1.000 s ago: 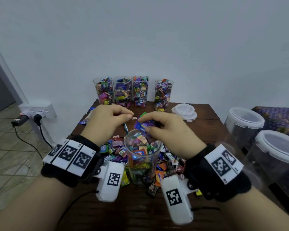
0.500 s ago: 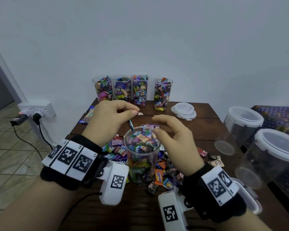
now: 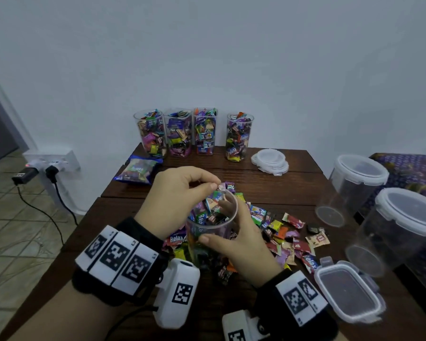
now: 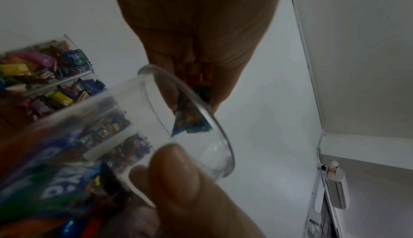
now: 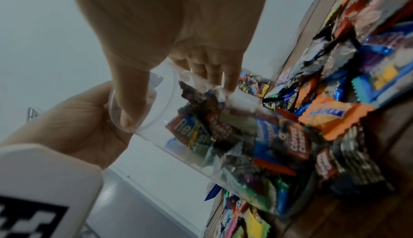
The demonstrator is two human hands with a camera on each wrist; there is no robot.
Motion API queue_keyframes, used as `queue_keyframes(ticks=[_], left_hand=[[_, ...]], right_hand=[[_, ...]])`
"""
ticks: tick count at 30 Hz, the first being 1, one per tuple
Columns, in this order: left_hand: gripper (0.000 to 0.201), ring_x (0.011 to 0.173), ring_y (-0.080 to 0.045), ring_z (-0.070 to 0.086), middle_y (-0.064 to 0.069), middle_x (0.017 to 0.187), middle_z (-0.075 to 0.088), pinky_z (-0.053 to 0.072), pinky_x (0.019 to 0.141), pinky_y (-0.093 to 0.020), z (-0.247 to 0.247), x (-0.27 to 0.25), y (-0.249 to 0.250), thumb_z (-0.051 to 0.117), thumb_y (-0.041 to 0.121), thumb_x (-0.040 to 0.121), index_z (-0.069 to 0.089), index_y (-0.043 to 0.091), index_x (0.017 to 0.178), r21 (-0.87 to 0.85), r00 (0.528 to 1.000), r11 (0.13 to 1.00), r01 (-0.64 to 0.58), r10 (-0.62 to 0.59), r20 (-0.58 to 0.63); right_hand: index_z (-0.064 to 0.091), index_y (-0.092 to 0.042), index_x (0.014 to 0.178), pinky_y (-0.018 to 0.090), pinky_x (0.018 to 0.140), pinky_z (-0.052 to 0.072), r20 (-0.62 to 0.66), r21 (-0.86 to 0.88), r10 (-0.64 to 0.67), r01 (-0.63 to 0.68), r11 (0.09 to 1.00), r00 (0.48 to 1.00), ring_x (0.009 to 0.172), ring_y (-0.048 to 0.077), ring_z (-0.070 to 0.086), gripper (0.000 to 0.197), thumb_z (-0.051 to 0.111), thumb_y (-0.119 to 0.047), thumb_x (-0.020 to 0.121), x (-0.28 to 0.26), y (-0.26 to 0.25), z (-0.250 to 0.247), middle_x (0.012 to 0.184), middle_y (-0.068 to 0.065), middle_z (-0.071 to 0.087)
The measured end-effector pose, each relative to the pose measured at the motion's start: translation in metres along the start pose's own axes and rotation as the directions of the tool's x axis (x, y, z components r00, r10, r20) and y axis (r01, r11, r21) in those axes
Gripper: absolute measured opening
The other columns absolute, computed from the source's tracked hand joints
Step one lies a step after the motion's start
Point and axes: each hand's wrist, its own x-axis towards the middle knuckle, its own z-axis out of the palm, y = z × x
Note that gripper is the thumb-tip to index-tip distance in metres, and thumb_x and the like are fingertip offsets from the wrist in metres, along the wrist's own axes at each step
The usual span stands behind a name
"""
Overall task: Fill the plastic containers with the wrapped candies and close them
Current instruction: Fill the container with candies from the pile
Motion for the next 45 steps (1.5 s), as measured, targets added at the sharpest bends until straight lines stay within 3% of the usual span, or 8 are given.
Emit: queue_keyframes(ticks=[7, 12, 16, 23, 27, 32, 39, 45], left_hand=[[0.017, 0.083, 0.001, 0.064, 0.012, 0.084, 0.07, 0.051, 0.077, -0.016, 0.004, -0.007, 0.001, 0.067, 0.015, 0.084, 0.072, 0.032, 0.083, 0.018, 0.999, 0.999, -0.027, 0.026, 0.045], [0.021, 0.086, 0.001, 0.064, 0.017, 0.089, 0.07, 0.05, 0.077, -0.014, 0.002, -0.008, 0.001, 0.066, 0.016, 0.085, 0.07, 0.036, 0.082, -0.046, 1.0, 0.999, -0.03, 0.03, -0.01], [0.02, 0.083, 0.002, 0.064, 0.021, 0.087, 0.069, 0.052, 0.076, -0.017, -0.007, -0.006, -0.006, 0.063, 0.017, 0.088, 0.068, 0.036, 0.084, -0.051, 0.995, 0.998, -0.021, 0.016, -0.103], [0.011, 0.082, 0.009, 0.059, 0.02, 0.087, 0.065, 0.051, 0.082, -0.03, -0.029, -0.003, -0.045, 0.063, 0.026, 0.088, 0.067, 0.036, 0.088, 0.007, 0.967, 0.976, 0.216, -0.212, -0.143], [0.006, 0.094, -0.012, 0.06, 0.008, 0.101, 0.066, 0.047, 0.083, -0.033, -0.04, -0.006, -0.066, 0.063, 0.031, 0.088, 0.065, 0.031, 0.093, 0.182, 0.933, 0.918, 0.352, -0.328, -0.15], [0.059, 0.108, -0.023, 0.058, -0.004, 0.129, 0.056, 0.048, 0.093, -0.039, -0.041, 0.001, -0.094, 0.066, 0.049, 0.081, 0.049, 0.024, 0.132, 0.497, 0.837, 0.728, 0.473, -0.547, 0.004], [0.121, 0.143, -0.028, 0.021, -0.01, 0.159, 0.003, 0.032, 0.111, -0.043, -0.024, 0.02, -0.115, 0.074, 0.061, 0.064, -0.004, 0.031, 0.151, 0.741, 0.659, 0.581, 0.337, -0.708, 0.255], [0.118, 0.139, -0.03, 0.03, -0.013, 0.157, 0.014, 0.038, 0.106, -0.042, -0.009, 0.027, -0.11, 0.081, 0.049, 0.065, 0.001, 0.035, 0.151, 0.805, 0.624, 0.557, 0.206, -0.708, 0.33]], right_hand=[[0.04, -0.043, 0.123, 0.011, 0.09, 0.044, -0.019, -0.043, -0.02, 0.02, 0.999, 1.0, 0.111, -0.01, 0.053, 0.069, 0.078, -0.011, 0.075, 0.002, 0.012, -0.002, 0.117, -0.027, 0.056], [0.038, -0.047, 0.119, 0.002, 0.084, 0.039, -0.021, -0.067, -0.017, 0.016, 0.998, 1.0, 0.108, -0.019, 0.049, 0.068, 0.077, -0.012, 0.076, 0.002, 0.01, -0.002, 0.106, -0.046, 0.052], [0.04, -0.045, 0.124, 0.017, 0.095, 0.044, -0.033, -0.068, -0.012, 0.009, 0.998, 0.999, 0.113, -0.007, 0.053, 0.07, 0.08, -0.018, 0.074, 0.003, 0.015, -0.002, 0.118, -0.028, 0.056], [0.033, -0.058, 0.115, 0.006, 0.085, 0.042, 0.079, -0.268, 0.109, -0.085, 0.96, 0.991, 0.106, -0.021, 0.046, 0.063, 0.076, -0.034, 0.075, 0.004, 0.002, -0.017, 0.108, -0.046, 0.048], [0.024, -0.043, 0.14, 0.028, 0.104, 0.037, 0.169, -0.573, 0.244, -0.107, 0.813, 0.955, 0.128, 0.005, 0.039, 0.084, 0.076, -0.037, 0.075, 0.01, -0.001, -0.04, 0.142, -0.016, 0.04], [0.008, -0.028, 0.151, 0.035, 0.109, 0.032, 0.073, -0.82, 0.38, -0.161, 0.549, 0.922, 0.137, 0.018, 0.029, 0.099, 0.073, -0.038, 0.077, 0.027, 0.0, -0.066, 0.153, -0.001, 0.022], [-0.01, -0.029, 0.15, 0.042, 0.112, 0.029, 0.082, -0.96, 0.598, -0.099, 0.262, 0.797, 0.144, 0.025, 0.015, 0.117, 0.076, -0.046, 0.072, 0.053, 0.015, -0.067, 0.159, 0.002, -0.002], [-0.005, -0.033, 0.15, 0.045, 0.108, 0.036, 0.094, -0.984, 0.658, -0.033, 0.177, 0.747, 0.141, 0.028, 0.025, 0.115, 0.077, -0.044, 0.071, 0.071, 0.026, -0.061, 0.159, 0.003, 0.004]])
